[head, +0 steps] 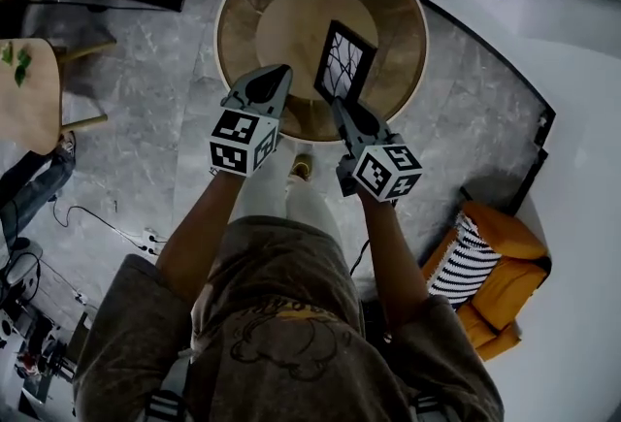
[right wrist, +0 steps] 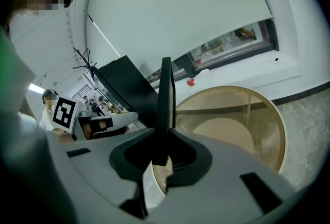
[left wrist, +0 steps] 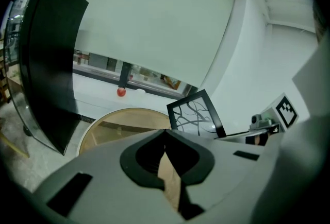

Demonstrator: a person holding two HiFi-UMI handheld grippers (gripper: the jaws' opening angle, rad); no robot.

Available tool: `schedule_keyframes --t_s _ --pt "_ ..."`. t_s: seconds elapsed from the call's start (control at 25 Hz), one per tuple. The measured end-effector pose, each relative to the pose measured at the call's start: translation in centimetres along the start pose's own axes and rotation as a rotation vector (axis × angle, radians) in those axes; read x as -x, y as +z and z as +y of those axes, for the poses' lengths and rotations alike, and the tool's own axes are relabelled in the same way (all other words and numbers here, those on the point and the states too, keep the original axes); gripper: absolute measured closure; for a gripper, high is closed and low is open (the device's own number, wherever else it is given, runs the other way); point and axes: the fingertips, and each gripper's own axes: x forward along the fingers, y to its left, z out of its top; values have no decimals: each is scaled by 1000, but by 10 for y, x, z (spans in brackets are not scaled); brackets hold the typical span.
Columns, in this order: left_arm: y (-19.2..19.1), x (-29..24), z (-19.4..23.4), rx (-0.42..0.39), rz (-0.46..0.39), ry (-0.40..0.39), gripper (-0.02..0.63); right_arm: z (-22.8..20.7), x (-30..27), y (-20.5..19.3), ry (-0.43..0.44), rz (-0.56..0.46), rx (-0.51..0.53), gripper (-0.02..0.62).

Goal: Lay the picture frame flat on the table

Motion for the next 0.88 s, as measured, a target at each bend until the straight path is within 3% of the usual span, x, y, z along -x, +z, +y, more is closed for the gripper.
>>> schedule_keyframes --t_s 0.36,0.56,0.88 --pt "-34 -29 6 12 25 15 589 -36 -24 -27 10 28 -42 525" --pt "-44 -43 31 35 44 -1 589 -40 -58 -40 -4 70 -63 525" --pt "-64 -73 38 45 70 -21 589 -63 -81 -63 -20 140 -94 525"
